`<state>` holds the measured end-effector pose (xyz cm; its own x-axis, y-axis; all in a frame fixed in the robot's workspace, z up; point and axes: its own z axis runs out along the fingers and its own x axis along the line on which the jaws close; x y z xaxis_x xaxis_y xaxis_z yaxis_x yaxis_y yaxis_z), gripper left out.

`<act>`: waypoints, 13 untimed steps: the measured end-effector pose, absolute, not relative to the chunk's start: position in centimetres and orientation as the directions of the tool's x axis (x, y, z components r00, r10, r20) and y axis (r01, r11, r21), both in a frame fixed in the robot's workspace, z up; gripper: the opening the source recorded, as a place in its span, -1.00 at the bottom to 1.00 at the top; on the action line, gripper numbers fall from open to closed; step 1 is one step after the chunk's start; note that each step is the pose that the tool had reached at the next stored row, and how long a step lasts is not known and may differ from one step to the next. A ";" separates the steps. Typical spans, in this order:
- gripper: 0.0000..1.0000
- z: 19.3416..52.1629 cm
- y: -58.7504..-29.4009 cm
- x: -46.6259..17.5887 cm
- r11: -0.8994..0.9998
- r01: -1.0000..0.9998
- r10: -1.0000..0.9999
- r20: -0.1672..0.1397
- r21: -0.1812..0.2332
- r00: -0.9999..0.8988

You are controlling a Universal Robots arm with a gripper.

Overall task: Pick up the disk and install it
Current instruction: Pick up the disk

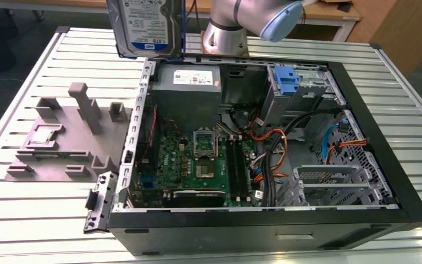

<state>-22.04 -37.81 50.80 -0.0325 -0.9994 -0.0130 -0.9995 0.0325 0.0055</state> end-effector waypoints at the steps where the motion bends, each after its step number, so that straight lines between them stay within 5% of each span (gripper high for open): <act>1: -0.26 50.8 -37.8 -22.0 0.032 -0.999 -0.999 -0.013 0.005 -0.033; 13: -0.26 50.8 -37.8 -21.0 0.032 -0.999 -0.999 -0.013 0.006 -0.033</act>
<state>-21.02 -37.81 50.80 -0.0325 -0.9994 -0.0129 -0.9995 0.0325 0.0055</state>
